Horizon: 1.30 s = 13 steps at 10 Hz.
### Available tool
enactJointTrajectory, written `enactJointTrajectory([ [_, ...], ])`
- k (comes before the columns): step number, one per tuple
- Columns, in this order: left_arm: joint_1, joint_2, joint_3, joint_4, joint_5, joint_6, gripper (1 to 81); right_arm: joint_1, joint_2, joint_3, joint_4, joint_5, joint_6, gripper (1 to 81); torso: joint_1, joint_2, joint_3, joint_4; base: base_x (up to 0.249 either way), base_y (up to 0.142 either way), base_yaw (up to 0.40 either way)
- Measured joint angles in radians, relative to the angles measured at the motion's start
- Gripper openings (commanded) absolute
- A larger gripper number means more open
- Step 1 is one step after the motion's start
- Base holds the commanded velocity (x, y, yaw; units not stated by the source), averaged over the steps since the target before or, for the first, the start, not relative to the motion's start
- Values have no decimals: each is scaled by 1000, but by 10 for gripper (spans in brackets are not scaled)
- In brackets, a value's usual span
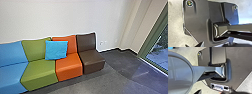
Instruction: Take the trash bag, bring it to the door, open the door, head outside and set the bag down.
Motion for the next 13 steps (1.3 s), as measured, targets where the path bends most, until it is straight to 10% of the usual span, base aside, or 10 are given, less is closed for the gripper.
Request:
enactJointTrajectory([
  [3,-68,-80,65,-78,20,-1,811,30,-227,193,7,4,4,811,67,-102,-90,0,0,0,0],
  [8,-184,-104,69,-165,163,-3,811,189,-500,352,96,-18,8,811,166,-259,-106,0,0,0,0],
  [13,-182,-103,62,-182,178,-3,811,333,-432,335,142,-90,9,811,275,-431,-107,0,0,0,0],
])
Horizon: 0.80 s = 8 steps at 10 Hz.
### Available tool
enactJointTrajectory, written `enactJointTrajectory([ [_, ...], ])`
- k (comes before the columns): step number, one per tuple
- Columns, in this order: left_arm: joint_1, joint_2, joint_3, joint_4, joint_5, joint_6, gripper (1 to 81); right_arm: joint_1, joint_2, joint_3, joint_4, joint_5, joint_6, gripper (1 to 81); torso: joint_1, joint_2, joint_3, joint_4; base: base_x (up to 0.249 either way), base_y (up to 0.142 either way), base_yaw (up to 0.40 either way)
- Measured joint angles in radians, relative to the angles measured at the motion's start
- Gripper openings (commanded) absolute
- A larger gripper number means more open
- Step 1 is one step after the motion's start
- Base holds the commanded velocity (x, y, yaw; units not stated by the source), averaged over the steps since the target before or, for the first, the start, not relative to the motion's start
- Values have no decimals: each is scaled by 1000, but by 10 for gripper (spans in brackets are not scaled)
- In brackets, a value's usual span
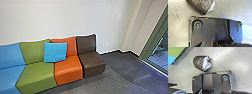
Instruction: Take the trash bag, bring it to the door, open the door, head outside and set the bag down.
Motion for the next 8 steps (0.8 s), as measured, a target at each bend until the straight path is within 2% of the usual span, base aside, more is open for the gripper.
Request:
enactJointTrajectory([
  [2,3,0,0,-19,0,0,811,75,56,-17,14,-28,0,811,43,-68,0,0,0,0,0],
  [4,2,9,0,-20,-6,0,811,114,85,-71,14,-75,-1,811,79,-125,-7,0,0,0,0],
  [8,-29,2,0,-24,-6,0,811,145,92,-80,17,-106,0,811,156,-246,-118,0,0,0,0],
])
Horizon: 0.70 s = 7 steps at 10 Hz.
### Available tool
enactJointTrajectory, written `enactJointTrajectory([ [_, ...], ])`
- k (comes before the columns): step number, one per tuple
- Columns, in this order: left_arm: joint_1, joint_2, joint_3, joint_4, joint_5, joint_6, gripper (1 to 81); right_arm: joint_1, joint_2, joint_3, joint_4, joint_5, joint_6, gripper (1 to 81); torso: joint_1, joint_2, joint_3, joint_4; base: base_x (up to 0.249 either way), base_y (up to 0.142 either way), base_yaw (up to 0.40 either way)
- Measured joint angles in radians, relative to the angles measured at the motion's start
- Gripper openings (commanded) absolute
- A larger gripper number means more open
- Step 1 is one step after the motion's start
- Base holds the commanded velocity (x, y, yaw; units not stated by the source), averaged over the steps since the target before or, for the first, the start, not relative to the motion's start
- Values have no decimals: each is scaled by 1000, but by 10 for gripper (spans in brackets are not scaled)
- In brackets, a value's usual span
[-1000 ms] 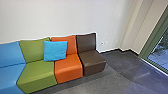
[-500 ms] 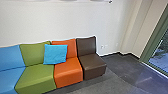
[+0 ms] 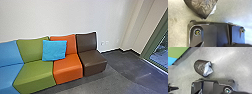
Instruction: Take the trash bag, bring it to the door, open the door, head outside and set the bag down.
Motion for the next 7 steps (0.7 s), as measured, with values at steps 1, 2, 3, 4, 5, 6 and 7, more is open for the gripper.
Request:
enactJointTrajectory([
  [1,-5,-4,-2,-1,1,0,811,-5,-2,4,0,0,0,811,22,-35,-33,0,0,0,0],
  [2,-5,-8,-5,-9,0,0,811,-11,-5,17,0,0,0,811,42,-66,-58,0,0,0,0],
  [3,-5,-5,-9,-14,2,0,811,-17,-13,32,1,-1,0,811,59,-91,-70,0,0,0,0],
  [4,-11,-4,-9,-21,3,0,811,-16,-19,37,4,2,0,811,77,-119,-79,0,0,0,0],
  [5,-17,-6,-13,-30,3,0,811,-18,-38,38,4,0,0,811,97,-152,-81,0,0,0,0],
  [6,-22,-7,-13,-34,3,0,811,-19,-51,40,4,1,0,811,119,-186,-81,0,0,0,0],
  [7,-28,-8,-13,-36,4,0,811,-19,-58,41,4,1,0,811,140,-220,-82,0,0,0,0],
])
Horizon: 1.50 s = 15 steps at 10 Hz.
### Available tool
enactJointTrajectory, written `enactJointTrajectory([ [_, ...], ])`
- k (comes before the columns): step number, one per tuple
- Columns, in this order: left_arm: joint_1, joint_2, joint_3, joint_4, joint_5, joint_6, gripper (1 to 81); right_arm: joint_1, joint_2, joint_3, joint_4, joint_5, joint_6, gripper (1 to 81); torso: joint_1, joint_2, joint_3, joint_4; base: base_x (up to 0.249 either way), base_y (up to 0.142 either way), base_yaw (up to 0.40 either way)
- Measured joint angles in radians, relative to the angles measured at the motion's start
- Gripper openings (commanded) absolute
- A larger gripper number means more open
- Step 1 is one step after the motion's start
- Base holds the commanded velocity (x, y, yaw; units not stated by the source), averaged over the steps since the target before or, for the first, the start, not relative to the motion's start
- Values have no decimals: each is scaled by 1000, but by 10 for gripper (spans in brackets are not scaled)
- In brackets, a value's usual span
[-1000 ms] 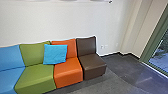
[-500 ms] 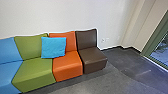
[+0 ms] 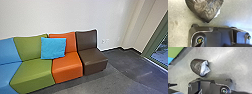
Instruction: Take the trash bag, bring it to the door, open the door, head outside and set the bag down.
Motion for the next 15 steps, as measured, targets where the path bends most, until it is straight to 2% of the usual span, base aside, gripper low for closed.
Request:
enactJointTrajectory([
  [3,-32,0,2,-2,22,0,811,0,-15,25,0,0,0,811,56,-90,-7,0,0,0,0],
  [7,-99,-7,2,-3,66,0,811,23,-53,58,1,-2,0,811,127,-201,-101,0,0,0,0],
  [9,-158,-12,2,-10,87,-12,811,59,-55,65,14,-9,1,811,162,-257,-114,0,0,0,0],
  [11,-199,-16,-2,-16,112,-15,811,104,-47,64,25,-59,1,811,205,-324,-116,0,0,0,0],
  [15,-219,3,-32,-20,142,-15,811,167,16,36,54,-89,1,811,290,-460,-116,0,0,0,0],
])
